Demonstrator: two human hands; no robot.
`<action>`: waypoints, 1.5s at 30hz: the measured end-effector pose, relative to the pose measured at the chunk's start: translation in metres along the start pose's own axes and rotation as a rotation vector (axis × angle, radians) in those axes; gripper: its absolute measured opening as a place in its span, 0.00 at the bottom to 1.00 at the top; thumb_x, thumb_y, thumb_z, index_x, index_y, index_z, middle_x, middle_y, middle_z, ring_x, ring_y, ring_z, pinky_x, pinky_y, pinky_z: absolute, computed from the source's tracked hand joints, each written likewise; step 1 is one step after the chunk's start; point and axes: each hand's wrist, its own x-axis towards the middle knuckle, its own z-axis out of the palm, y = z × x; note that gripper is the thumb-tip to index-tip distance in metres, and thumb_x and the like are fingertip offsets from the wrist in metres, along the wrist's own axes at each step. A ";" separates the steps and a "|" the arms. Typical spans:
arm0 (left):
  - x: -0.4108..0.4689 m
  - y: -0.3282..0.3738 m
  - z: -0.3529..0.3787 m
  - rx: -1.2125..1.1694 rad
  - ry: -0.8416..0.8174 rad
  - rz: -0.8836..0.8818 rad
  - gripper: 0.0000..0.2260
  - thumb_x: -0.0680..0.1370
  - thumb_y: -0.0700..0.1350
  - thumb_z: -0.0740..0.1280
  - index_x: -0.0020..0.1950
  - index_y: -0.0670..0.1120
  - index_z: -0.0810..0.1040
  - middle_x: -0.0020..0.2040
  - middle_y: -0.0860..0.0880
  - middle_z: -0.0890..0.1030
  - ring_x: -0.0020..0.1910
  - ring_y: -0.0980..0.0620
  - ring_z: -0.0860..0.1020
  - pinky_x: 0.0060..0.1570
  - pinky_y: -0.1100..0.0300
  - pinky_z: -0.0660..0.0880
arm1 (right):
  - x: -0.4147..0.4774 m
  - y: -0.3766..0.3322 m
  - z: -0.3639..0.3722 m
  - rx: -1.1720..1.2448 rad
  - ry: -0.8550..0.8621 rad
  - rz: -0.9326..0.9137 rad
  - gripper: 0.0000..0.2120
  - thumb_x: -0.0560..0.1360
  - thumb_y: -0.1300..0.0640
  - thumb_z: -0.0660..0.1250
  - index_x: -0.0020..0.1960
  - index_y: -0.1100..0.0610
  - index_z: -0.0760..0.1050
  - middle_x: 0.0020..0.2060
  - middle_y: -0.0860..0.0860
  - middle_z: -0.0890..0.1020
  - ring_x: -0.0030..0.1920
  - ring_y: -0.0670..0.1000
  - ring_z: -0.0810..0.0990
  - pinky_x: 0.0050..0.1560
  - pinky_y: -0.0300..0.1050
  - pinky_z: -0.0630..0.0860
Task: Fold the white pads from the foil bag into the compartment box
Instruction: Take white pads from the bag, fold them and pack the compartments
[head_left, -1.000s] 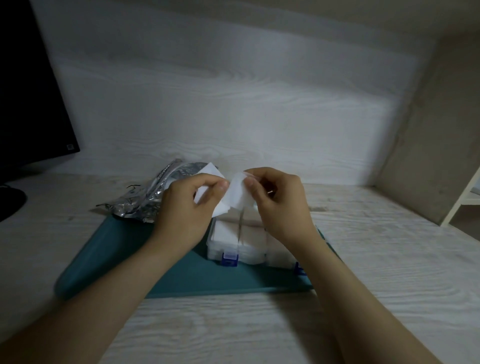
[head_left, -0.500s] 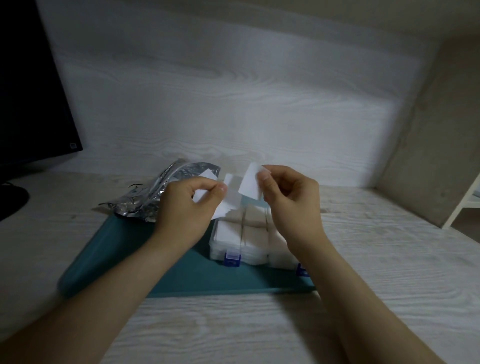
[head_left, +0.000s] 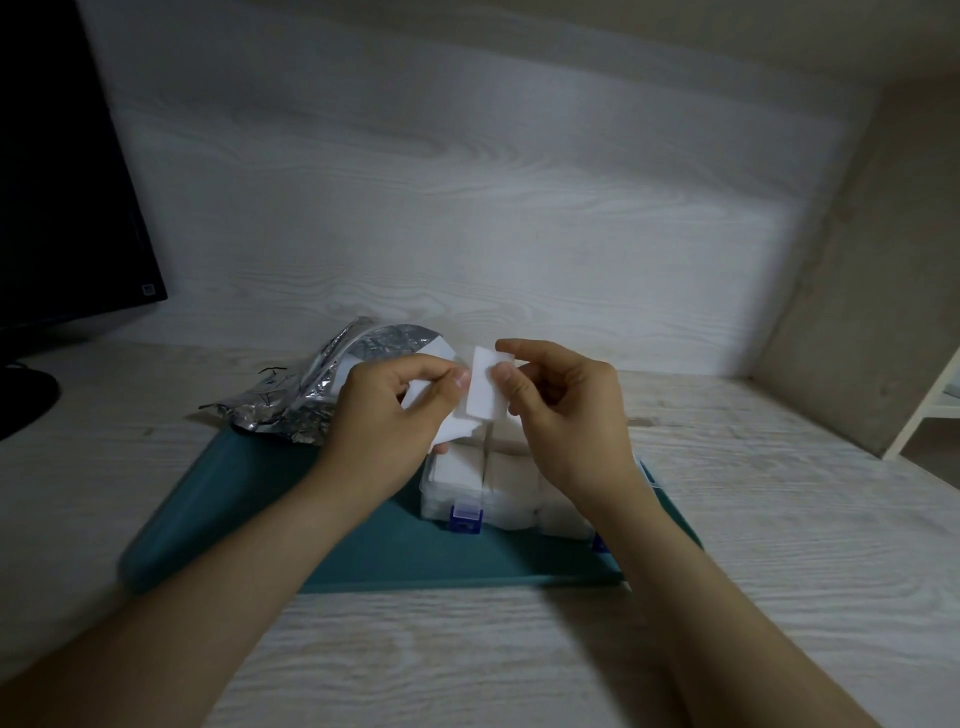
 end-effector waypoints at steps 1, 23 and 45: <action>0.000 0.000 0.000 -0.006 -0.001 -0.004 0.05 0.82 0.44 0.72 0.51 0.48 0.89 0.47 0.53 0.88 0.47 0.48 0.85 0.32 0.60 0.81 | 0.000 0.000 0.000 -0.009 0.005 0.000 0.10 0.80 0.58 0.73 0.61 0.53 0.85 0.36 0.50 0.86 0.38 0.55 0.84 0.43 0.50 0.83; 0.000 -0.001 0.001 -0.025 -0.042 -0.024 0.06 0.82 0.45 0.72 0.48 0.52 0.88 0.47 0.56 0.87 0.54 0.46 0.84 0.34 0.59 0.82 | -0.001 0.001 0.000 -0.129 -0.063 -0.012 0.13 0.80 0.54 0.73 0.64 0.51 0.83 0.35 0.47 0.83 0.34 0.44 0.80 0.40 0.41 0.78; 0.003 -0.001 -0.001 0.129 0.038 0.067 0.09 0.82 0.39 0.69 0.54 0.51 0.88 0.51 0.57 0.87 0.50 0.57 0.84 0.43 0.64 0.81 | 0.003 -0.008 -0.011 -0.104 -0.110 0.080 0.04 0.81 0.56 0.73 0.54 0.49 0.83 0.37 0.55 0.85 0.39 0.57 0.85 0.44 0.58 0.83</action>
